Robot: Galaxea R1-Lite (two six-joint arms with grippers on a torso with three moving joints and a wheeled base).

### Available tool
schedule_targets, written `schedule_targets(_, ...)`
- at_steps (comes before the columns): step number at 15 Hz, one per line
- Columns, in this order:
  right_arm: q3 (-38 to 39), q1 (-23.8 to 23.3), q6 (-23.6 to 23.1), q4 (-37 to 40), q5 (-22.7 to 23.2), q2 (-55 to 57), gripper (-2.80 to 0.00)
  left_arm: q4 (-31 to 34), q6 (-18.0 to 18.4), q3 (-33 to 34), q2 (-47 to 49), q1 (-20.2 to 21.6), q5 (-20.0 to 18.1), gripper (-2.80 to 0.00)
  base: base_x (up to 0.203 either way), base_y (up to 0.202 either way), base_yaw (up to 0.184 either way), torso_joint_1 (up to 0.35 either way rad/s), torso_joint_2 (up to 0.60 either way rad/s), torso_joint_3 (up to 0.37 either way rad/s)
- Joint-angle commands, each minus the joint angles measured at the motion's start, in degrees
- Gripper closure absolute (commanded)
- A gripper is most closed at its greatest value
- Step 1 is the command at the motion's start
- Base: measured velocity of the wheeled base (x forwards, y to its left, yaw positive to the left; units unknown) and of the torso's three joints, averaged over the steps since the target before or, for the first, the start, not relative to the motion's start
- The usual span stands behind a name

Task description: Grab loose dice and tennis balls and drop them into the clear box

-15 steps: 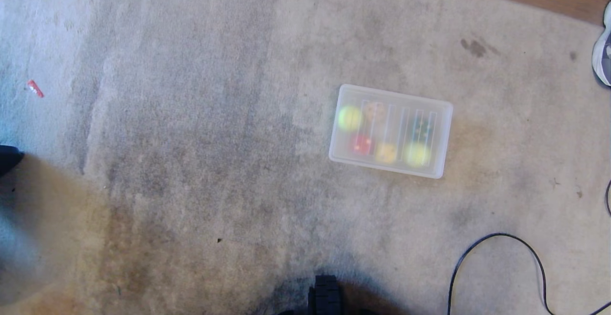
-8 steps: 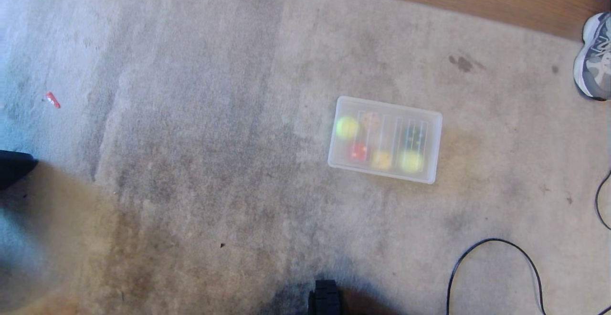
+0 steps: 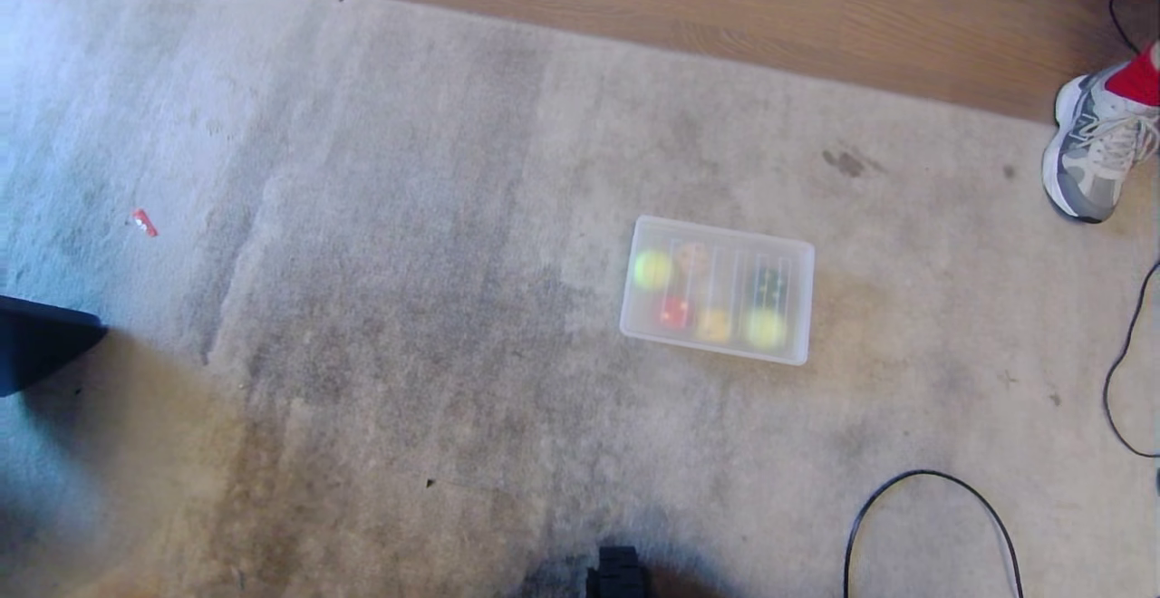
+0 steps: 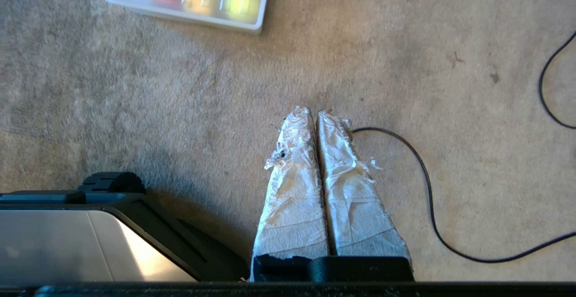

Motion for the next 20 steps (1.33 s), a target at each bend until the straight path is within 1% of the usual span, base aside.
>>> schedule_targets(1,0.0,0.0,0.0,0.0,0.0,0.2,0.00,0.0,-0.2,0.0,0.0,0.0,0.1,0.00,0.000,0.000,0.000,0.002,0.00,0.203)
schedule_targets(20,0.0,0.0,0.0,0.0,0.0,0.2,0.00,0.0,-0.1,0.0,0.0,0.0,0.1,0.00,0.000,0.000,0.000,0.002,0.00,0.202)
